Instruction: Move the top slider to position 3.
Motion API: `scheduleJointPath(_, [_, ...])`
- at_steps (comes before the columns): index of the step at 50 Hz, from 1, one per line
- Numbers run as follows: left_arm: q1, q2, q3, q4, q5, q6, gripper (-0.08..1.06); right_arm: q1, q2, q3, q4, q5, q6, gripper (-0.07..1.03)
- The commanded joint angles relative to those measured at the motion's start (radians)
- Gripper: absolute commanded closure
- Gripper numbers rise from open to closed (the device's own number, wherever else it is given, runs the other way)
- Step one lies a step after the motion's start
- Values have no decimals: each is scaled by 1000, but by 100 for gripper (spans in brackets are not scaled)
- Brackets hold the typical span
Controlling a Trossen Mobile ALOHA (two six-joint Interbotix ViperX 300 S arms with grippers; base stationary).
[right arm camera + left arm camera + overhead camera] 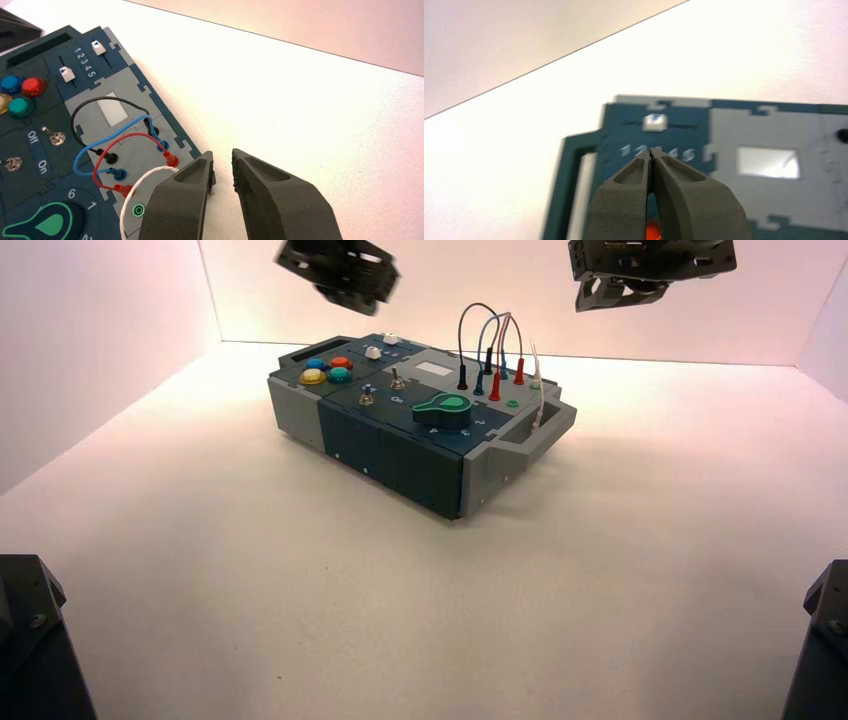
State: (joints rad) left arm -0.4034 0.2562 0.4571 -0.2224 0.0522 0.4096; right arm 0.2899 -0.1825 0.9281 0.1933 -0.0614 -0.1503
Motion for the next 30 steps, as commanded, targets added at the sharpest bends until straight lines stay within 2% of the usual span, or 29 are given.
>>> scheduleJointPath(1, [-2,-63,17,0,-35,-2,100,0,-25,-11,0,-8,0,73])
scheduleJointPath(7, [11,-78,32,0,-69,-2,100,-2,-18,-14,0,-8,-2,73])
scheduleJointPath(19, [37,-109,61,0,-84,0,100,0,-18,-14,0,-8,0,73])
scheduleJointPath(30, [81,-146,121,0,-132,0,100,0,-17,-14,0,-8,0,73])
